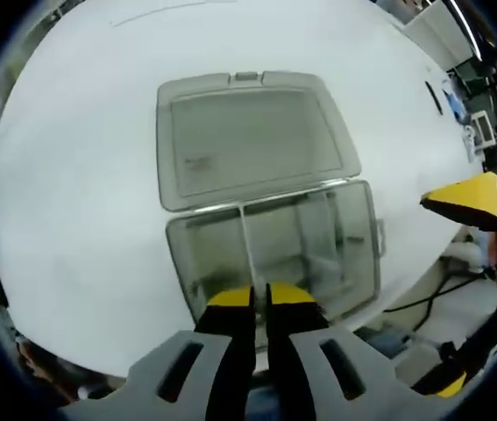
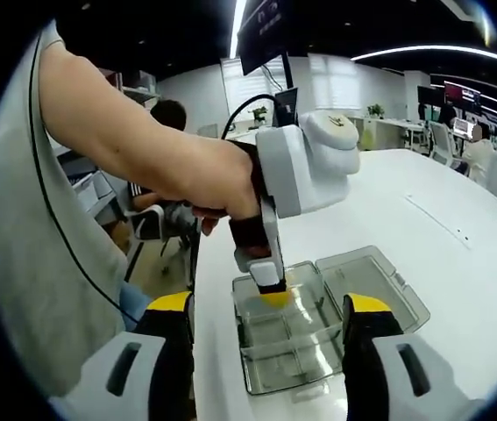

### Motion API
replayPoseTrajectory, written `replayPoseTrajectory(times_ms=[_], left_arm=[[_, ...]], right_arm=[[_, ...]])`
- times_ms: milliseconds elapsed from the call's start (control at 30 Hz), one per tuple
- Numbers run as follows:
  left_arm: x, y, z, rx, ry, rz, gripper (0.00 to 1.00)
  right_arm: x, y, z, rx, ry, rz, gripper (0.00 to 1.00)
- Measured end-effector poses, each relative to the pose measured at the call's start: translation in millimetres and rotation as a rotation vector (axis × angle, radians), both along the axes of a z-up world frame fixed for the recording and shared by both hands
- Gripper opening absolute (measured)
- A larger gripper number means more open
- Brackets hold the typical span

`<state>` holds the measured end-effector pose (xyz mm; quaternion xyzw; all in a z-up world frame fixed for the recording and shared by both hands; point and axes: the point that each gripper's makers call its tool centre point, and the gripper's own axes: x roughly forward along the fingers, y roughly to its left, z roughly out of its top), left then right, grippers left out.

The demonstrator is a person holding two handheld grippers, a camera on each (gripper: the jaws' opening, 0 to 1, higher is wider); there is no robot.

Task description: Insert the divider into the dual guide fixture by aligning both edges with the guide slots and pushing it downward to the bottom, including one-sided entry, uneven engagement, binding, and posture correction.

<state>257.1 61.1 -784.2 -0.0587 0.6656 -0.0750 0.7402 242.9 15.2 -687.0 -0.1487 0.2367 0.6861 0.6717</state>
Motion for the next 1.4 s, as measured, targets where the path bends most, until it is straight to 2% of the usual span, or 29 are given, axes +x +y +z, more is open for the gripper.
replayPoseTrajectory(times_ms=[867,1400], left_arm=[[1.1,-3,-9.5,0.113,0.031,-0.107,0.00],[-2.0,-3,-17.3,0.150,0.034,-0.118,0.00]], right_arm=[[4,-8,-3.5,-0.006,0.007,-0.014,0.66],[5,-15,-4.0,-0.009,0.014,-0.033,0.66]])
